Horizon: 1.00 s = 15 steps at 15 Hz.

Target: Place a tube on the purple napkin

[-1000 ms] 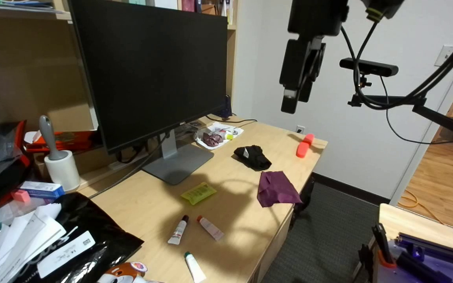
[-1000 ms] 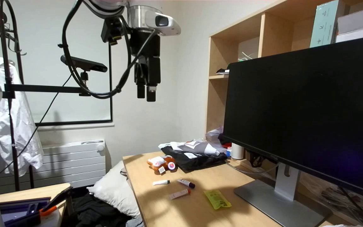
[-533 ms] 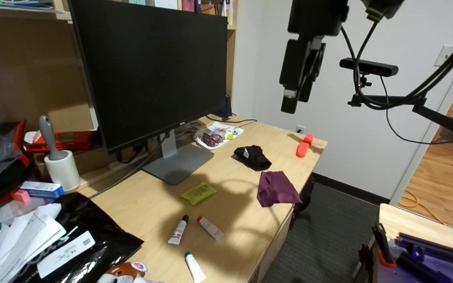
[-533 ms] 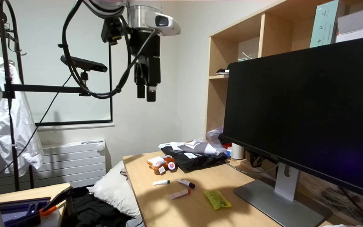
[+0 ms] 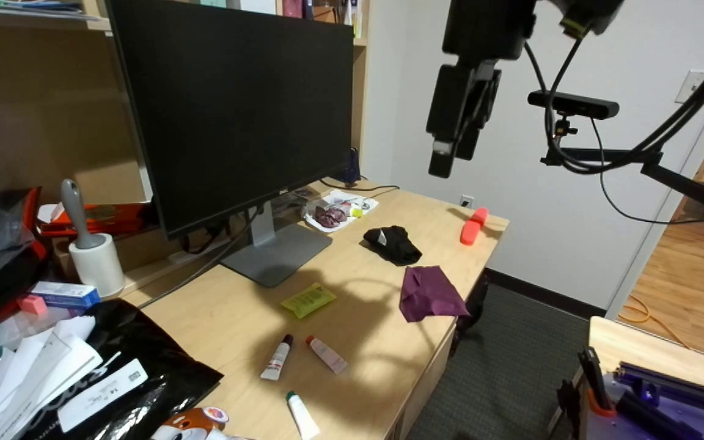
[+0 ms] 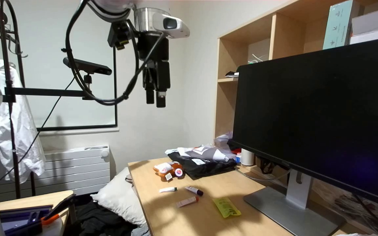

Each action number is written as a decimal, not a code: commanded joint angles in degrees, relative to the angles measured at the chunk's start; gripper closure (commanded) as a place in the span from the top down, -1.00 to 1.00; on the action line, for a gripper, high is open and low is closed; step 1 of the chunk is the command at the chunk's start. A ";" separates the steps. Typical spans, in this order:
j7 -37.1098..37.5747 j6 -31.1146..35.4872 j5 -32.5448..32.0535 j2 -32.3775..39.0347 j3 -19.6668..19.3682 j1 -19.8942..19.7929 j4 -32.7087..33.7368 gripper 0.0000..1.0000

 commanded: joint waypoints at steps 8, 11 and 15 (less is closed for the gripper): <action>0.26 7.59 -0.75 5.81 0.38 -0.80 -3.55 1.00; 0.26 7.59 -0.75 5.81 0.38 -0.80 -3.53 1.00; 3.25 11.90 -0.07 15.21 3.51 1.40 -2.85 1.00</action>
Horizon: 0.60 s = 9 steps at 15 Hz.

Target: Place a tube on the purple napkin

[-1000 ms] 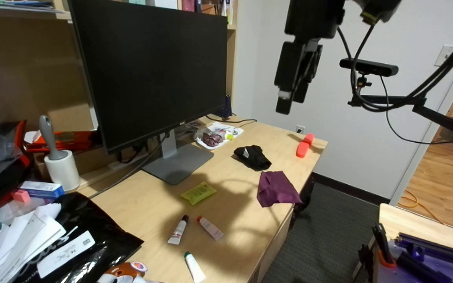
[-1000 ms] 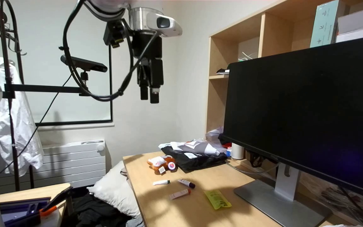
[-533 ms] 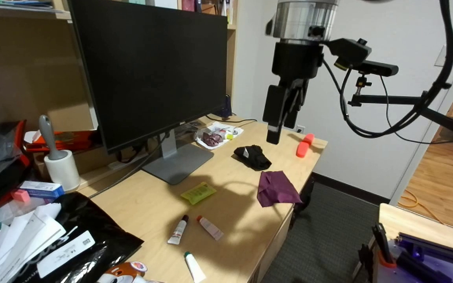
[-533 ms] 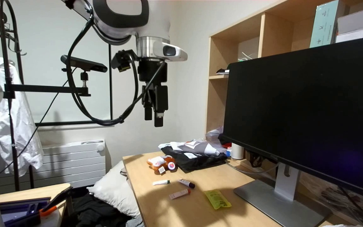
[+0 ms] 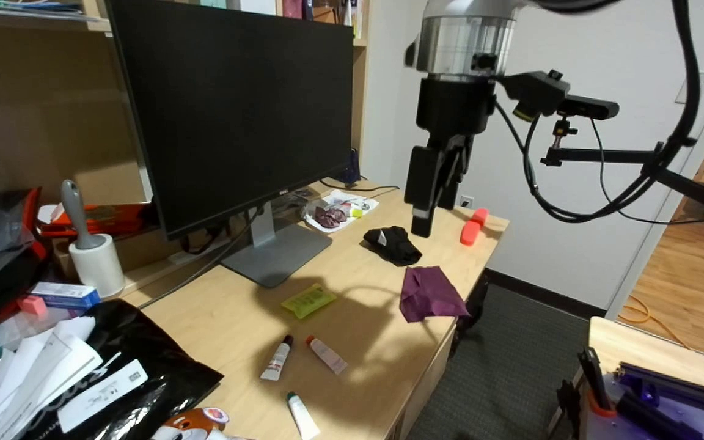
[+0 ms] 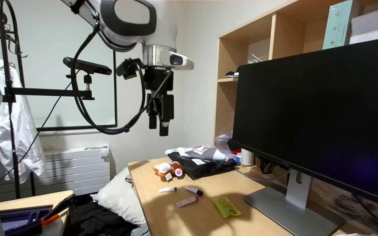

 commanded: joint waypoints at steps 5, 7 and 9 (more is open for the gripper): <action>9.48 19.05 -3.02 24.72 6.16 1.56 2.33 1.00; 12.89 25.35 -5.32 32.01 6.04 1.51 4.06 1.00; 16.91 29.00 -8.23 38.26 4.73 2.35 6.73 1.00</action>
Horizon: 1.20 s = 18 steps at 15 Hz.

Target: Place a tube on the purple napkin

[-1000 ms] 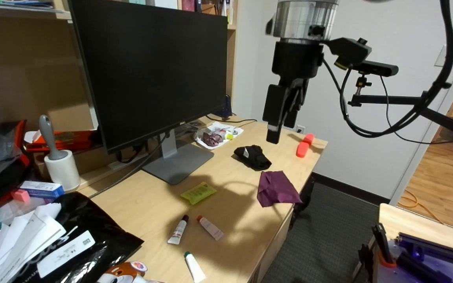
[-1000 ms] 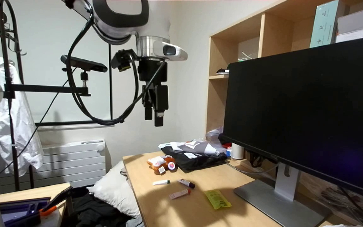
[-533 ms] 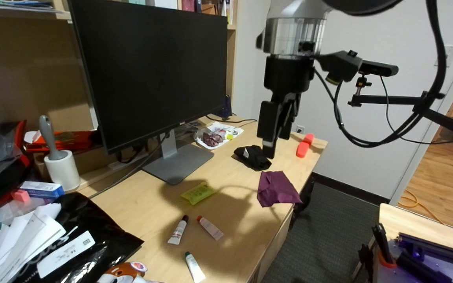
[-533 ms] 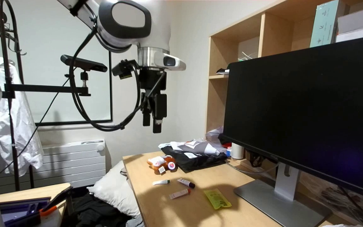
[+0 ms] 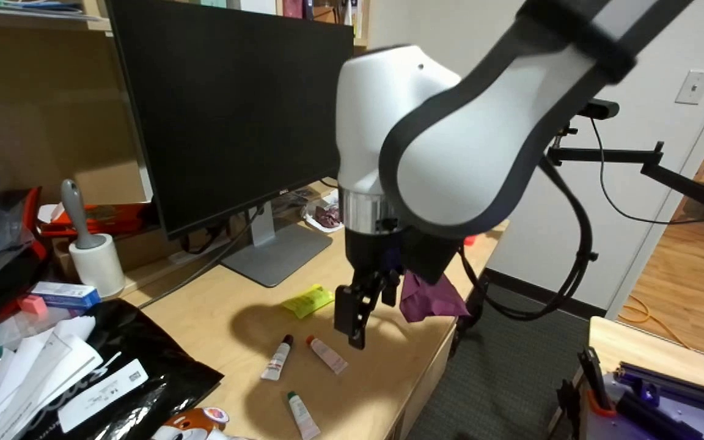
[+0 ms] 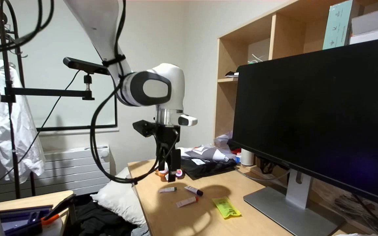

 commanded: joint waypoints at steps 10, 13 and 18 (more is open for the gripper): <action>6.10 10.03 -1.45 18.81 -4.77 4.23 10.62 1.00; 6.81 10.93 -0.88 20.73 -5.01 4.87 12.65 1.00; 7.83 12.34 -1.10 24.49 -6.40 6.22 16.07 1.00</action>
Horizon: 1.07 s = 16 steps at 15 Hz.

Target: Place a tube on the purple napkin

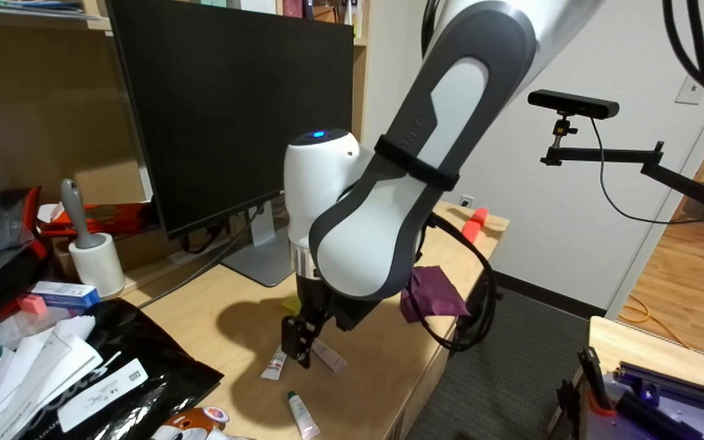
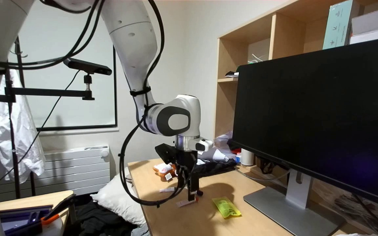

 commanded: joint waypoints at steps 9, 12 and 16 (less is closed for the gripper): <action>-0.23 5.35 5.22 7.75 -0.79 1.41 6.29 0.17; -0.31 5.26 5.64 7.53 -1.00 1.52 6.54 -0.20; -0.51 3.77 5.07 5.50 -1.89 1.40 6.23 -0.72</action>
